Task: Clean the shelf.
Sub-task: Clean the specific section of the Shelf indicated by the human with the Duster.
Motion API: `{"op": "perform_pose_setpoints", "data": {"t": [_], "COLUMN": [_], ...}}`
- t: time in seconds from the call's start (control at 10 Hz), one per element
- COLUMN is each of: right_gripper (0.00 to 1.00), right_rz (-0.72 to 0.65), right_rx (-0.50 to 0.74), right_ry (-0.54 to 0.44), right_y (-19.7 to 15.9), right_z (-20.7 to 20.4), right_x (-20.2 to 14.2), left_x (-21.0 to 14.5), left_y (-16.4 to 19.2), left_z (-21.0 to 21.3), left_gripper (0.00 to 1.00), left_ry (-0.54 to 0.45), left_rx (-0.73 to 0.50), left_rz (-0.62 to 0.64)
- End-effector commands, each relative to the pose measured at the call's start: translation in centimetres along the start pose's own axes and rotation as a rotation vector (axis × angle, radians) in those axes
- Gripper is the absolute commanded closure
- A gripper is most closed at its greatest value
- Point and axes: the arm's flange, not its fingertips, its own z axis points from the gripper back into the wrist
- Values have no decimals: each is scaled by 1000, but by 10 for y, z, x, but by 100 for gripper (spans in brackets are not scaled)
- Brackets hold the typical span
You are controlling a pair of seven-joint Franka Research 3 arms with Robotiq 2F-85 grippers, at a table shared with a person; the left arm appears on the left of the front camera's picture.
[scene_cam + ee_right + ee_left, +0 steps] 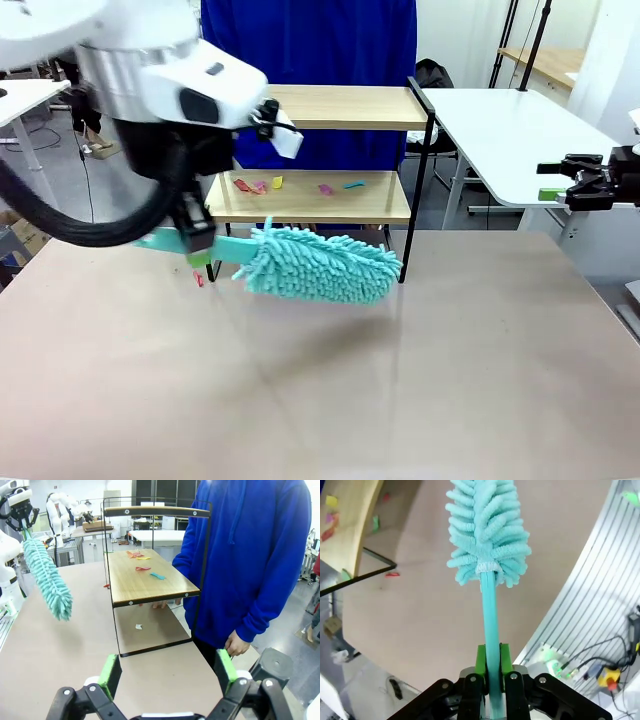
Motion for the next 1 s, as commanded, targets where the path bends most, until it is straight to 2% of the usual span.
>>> {"op": "perform_pose_setpoints", "data": {"t": [0.0,0.1,0.4,0.6,0.7,0.9], "right_gripper": [0,0,0,0,0,0], "right_rz": [6,6,6,6,6,6], "right_rx": [3,3,3,3,3,3], "right_ry": [0,0,0,0,0,0], "right_y": [1,1,1,1,1,1], "right_z": [-1,-1,-1,-1,-1,-1], "right_x": [3,3,3,3,3,3], "left_x": [5,0,10,44,53,64], "left_y": [10,0,0,-16,-22,-36], "left_z": [9,0,-4,-19,-30,-48], "left_gripper": [87,87,87,87,87,87], "left_ry": [21,0,11,62,51,-32], "left_rx": [12,0,1,-17,-37,-117], "left_rz": [-65,0,-9,162,250,393]}}
